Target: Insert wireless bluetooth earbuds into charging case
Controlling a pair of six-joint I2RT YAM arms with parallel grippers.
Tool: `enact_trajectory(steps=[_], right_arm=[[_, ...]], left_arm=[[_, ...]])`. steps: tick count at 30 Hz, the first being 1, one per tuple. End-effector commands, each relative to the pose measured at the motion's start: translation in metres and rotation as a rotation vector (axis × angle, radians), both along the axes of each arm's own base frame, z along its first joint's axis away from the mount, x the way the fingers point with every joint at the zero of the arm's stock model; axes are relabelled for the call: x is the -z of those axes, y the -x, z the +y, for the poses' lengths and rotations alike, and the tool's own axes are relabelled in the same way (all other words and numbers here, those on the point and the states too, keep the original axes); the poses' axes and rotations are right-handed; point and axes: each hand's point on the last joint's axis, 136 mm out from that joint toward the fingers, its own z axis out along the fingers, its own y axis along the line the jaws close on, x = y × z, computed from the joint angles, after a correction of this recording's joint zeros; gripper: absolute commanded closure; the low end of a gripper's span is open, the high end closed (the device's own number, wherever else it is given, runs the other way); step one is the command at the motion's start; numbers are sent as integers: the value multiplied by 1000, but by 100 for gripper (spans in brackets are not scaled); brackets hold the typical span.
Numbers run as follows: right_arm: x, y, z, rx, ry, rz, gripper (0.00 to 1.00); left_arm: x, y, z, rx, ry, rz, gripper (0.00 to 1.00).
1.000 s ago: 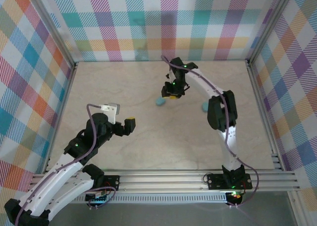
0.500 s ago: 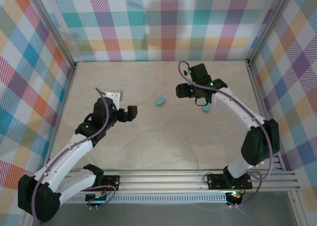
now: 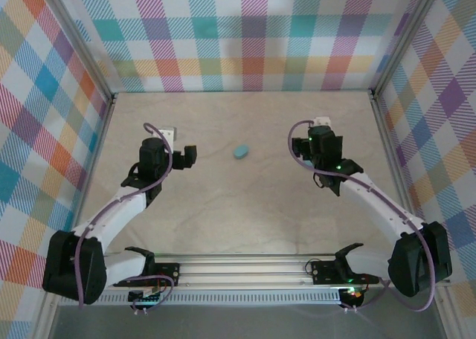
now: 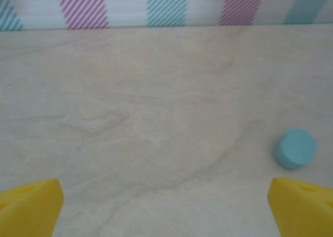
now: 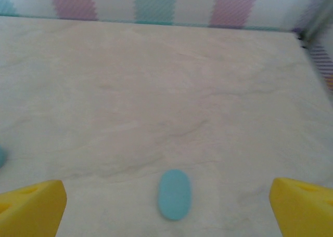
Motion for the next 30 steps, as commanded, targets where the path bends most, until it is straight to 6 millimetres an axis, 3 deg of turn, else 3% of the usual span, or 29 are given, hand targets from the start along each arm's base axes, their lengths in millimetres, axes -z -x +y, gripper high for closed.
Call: enact_trajectory(steps=[1,6,13,20,24,30], right_arm=[[10,-2,-37,161,44,-59,0],[32,1,-63,233,34,-80,0],[48,-1,-72,223,-8,-160,0],[60,-15,-52,42,43,-195,1],[63,-17,-58,33,44,-250,0],[85,-18,-76,74,-40,-257,0]], left_arm=[[11,-13,24,-89,-46,-54,0],[39,-19,40,-125,-98,-49,0],[70,-24,49,-142,-99,-5,0],[83,-29,43,-104,-96,18,0],[86,-30,50,-142,-87,17,0],[92,-20,56,-142,-36,-53,0]])
